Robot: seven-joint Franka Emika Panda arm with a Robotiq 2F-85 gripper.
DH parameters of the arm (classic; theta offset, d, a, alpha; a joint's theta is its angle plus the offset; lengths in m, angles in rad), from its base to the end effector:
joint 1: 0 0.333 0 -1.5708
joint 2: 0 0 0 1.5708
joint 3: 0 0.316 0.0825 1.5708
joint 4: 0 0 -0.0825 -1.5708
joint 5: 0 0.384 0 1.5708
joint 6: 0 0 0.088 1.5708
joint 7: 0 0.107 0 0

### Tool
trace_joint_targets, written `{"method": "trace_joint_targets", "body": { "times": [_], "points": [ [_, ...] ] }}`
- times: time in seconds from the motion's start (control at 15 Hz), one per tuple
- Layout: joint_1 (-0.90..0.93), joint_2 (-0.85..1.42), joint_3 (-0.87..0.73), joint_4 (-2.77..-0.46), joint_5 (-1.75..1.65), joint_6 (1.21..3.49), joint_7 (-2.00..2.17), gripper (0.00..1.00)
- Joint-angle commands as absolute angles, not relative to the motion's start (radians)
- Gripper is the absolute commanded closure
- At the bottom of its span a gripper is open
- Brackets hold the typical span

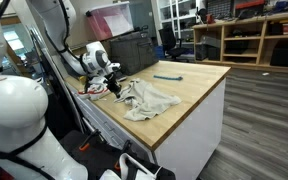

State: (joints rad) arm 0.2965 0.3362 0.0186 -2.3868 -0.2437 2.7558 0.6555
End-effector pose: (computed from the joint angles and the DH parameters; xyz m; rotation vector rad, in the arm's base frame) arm 0.4759 0.1660 0.1823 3.0711 -0.1801 0.1093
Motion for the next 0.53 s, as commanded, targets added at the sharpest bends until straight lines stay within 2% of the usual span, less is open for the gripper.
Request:
{"method": "trace_joint_targets", "body": {
  "times": [0.0,0.47],
  "points": [
    [0.313,0.315,0.003,-2.421,-0.225,2.807,0.647,1.0],
    [0.239,0.243,0.111,-2.441,-0.008,2.774,0.473,1.0]
  ]
}}
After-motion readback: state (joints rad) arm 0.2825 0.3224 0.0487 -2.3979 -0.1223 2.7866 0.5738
